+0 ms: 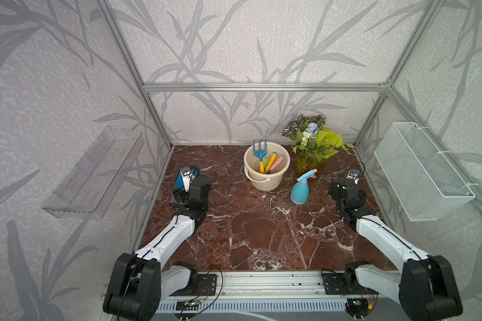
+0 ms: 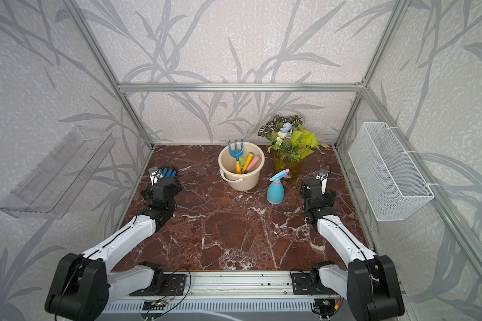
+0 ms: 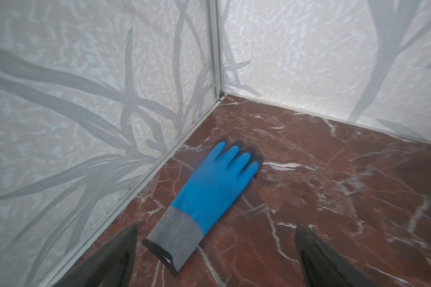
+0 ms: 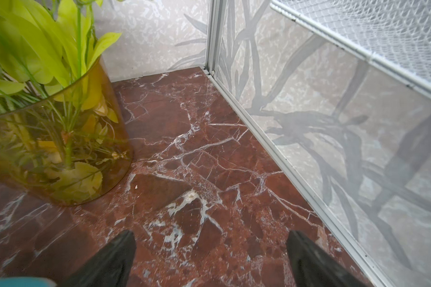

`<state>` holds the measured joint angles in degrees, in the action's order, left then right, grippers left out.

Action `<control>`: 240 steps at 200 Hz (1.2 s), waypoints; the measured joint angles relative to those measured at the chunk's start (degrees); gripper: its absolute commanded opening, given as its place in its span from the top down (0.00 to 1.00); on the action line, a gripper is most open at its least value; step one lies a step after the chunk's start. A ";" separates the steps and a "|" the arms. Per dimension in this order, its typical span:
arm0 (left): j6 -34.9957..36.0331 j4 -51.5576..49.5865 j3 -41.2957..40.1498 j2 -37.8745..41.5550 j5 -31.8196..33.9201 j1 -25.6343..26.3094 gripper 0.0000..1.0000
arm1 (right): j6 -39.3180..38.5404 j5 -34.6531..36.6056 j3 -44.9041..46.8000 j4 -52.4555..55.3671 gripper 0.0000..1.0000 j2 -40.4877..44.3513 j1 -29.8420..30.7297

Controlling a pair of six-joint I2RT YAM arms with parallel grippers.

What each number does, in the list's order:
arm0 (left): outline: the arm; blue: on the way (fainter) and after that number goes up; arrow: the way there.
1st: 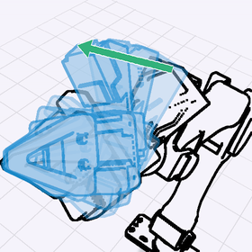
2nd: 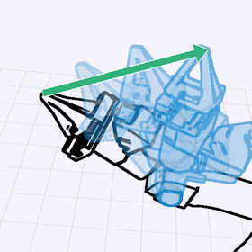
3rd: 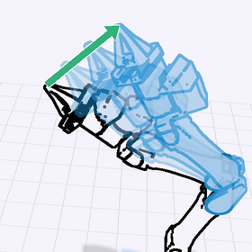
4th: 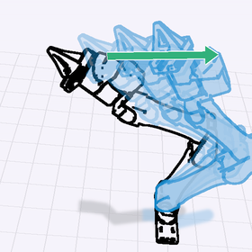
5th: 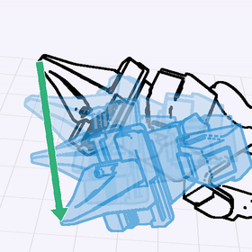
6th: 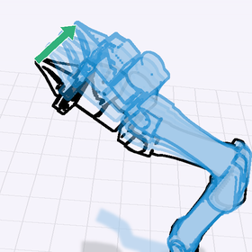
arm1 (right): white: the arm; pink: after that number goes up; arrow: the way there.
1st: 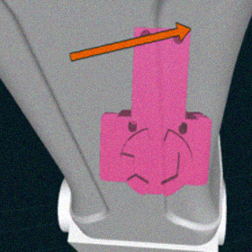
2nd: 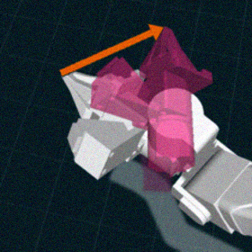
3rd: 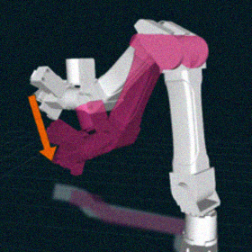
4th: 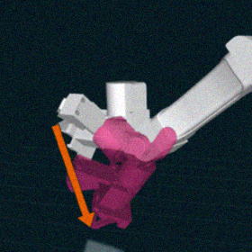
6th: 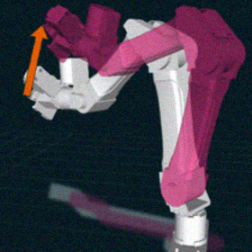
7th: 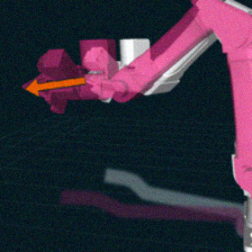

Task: Organize the gardening tools
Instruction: Reset both arms

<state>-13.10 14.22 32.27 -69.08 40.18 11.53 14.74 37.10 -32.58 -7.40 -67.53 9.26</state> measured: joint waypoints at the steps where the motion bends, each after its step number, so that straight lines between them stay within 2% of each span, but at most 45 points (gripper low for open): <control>1: 0.28 0.52 -0.20 -0.35 0.07 -0.11 0.00 | -0.04 0.07 0.07 -0.15 0.01 -0.11 0.00; 52: 4.79 15.78 -5.07 -8.22 0.13 -1.60 0.00 | -5.51 1.49 9.09 -17.86 0.01 -4.09 -0.11; 109: 9.40 35.76 -11.96 -12.81 -3.04 -1.64 0.00 | -12.44 -0.44 14.23 -45.11 0.01 -19.45 -0.09; 141: 11.34 47.43 -16.76 -16.28 -4.96 -1.90 0.00 | -14.21 -4.83 14.23 -49.90 0.01 -21.35 -0.22; 182: 11.65 48.50 -16.11 -16.81 -9.62 -3.76 0.00 | -13.46 -13.64 14.86 -55.25 0.01 -23.43 -4.46; 211: 11.54 49.16 -16.04 -16.81 -14.05 -6.12 0.00 | -12.85 -15.96 15.19 -55.67 0.01 -23.80 -5.05; 226: 11.87 57.18 -18.99 -18.49 -16.26 -6.67 0.00 | -12.85 -16.70 16.15 -57.88 0.01 -24.13 -4.94; 240: 11.76 56.30 -20.26 -18.86 -17.03 -6.69 0.00 | -12.92 -16.85 17.25 -59.69 0.01 -24.52 -4.85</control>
<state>-1.34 70.52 12.01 -87.94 23.16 4.84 1.83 20.25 -15.33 -67.09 -92.05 4.40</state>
